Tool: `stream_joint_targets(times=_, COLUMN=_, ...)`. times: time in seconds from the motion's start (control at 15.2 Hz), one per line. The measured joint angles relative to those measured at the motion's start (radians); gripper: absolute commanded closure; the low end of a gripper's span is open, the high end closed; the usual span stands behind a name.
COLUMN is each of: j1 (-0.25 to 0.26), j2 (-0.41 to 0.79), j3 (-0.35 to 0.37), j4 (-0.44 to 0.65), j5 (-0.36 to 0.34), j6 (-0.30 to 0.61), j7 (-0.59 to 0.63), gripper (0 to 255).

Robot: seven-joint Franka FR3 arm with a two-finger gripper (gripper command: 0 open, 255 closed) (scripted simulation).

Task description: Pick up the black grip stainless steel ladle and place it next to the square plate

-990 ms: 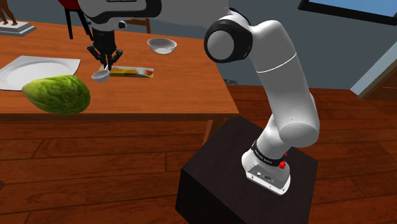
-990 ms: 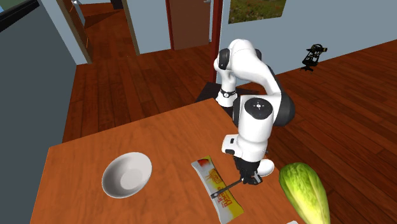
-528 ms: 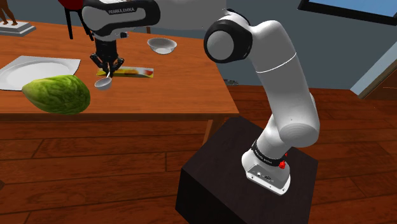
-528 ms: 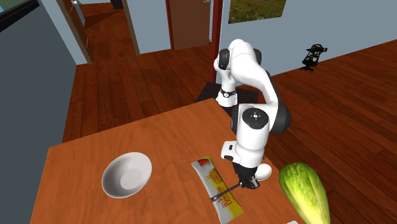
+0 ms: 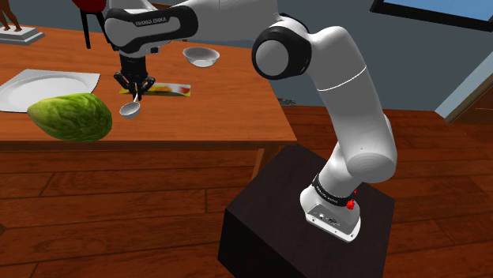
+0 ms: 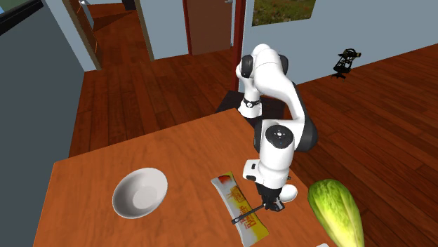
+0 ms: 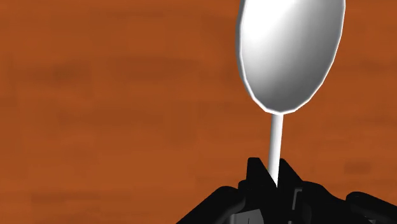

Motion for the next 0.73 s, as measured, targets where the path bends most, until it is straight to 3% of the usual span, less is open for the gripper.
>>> stream_joint_targets(times=0.13, j1=0.000, j2=0.000, j3=0.000, j4=0.000, j5=0.000, j6=0.000, j7=0.000, gripper=255)
stream_joint_targets(times=0.2, j1=0.000, j2=0.000, j3=0.000, j4=0.000, j5=0.000, j6=0.000, j7=0.000, gripper=0)
stream_joint_targets(times=0.73, j1=-0.002, j2=-0.012, j3=0.000, j4=0.015, j5=0.000, j6=-0.027, j7=-0.001, gripper=0)
